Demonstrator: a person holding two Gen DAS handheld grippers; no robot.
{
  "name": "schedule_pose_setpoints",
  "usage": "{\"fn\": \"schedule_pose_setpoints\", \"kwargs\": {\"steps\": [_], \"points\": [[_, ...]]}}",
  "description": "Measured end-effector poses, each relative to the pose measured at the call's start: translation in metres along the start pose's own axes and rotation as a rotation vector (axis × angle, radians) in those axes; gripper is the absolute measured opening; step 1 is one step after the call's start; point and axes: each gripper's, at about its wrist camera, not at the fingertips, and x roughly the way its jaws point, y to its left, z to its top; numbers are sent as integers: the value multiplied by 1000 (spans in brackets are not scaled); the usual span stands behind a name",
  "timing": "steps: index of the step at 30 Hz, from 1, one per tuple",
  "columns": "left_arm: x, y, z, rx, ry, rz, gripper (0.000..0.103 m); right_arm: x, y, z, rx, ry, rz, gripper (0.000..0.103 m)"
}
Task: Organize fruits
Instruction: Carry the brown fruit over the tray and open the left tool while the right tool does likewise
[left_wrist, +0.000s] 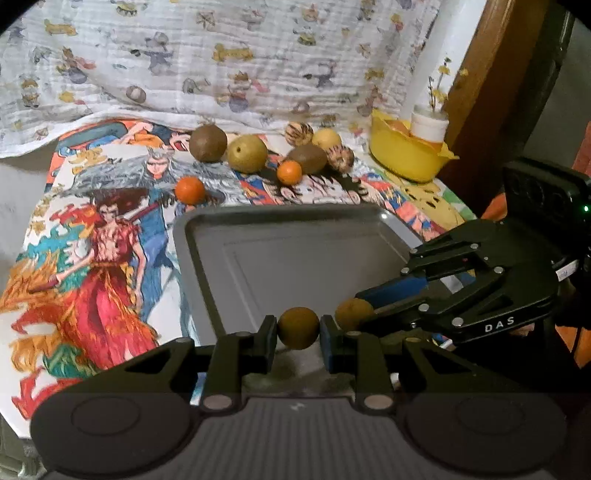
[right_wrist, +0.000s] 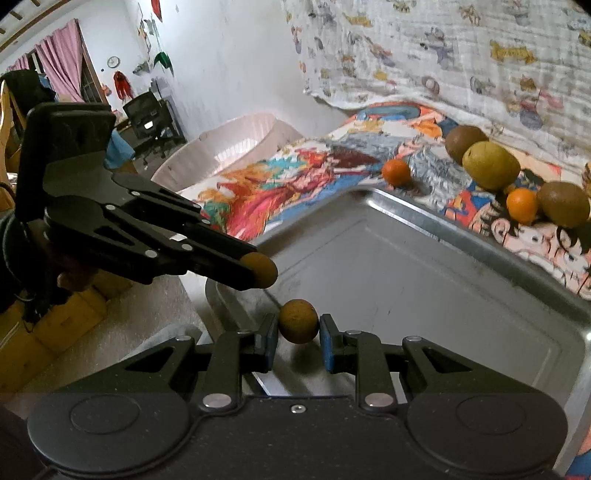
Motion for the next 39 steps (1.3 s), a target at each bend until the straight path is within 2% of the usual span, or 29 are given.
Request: {"fn": "schedule_pose_setpoints", "kwargs": {"steps": [10, 17, 23, 28, 31, 33, 39], "points": [[5, -5, -8, 24, 58, 22, 27, 4, 0, -5, 24, 21, -6, 26], [5, -3, -10, 7, 62, 23, 28, 3, -1, -6, 33, 20, -9, 29], [0, -11, -13, 24, 55, 40, 40, -5, 0, -8, 45, 6, -21, 39], [-11, -19, -16, 47, 24, 63, 59, -19, 4, -12, 47, -13, -41, 48], [-21, -23, -19, 52, -2, 60, 70, -29, 6, -15, 56, -26, -52, 62], [-27, -25, -21, 58, -19, 70, 84, -35, 8, -16, 57, -31, -61, 73], [-42, -26, -23, 49, -50, 101, 99, -48, 11, -20, 56, -18, -111, 93]]}}
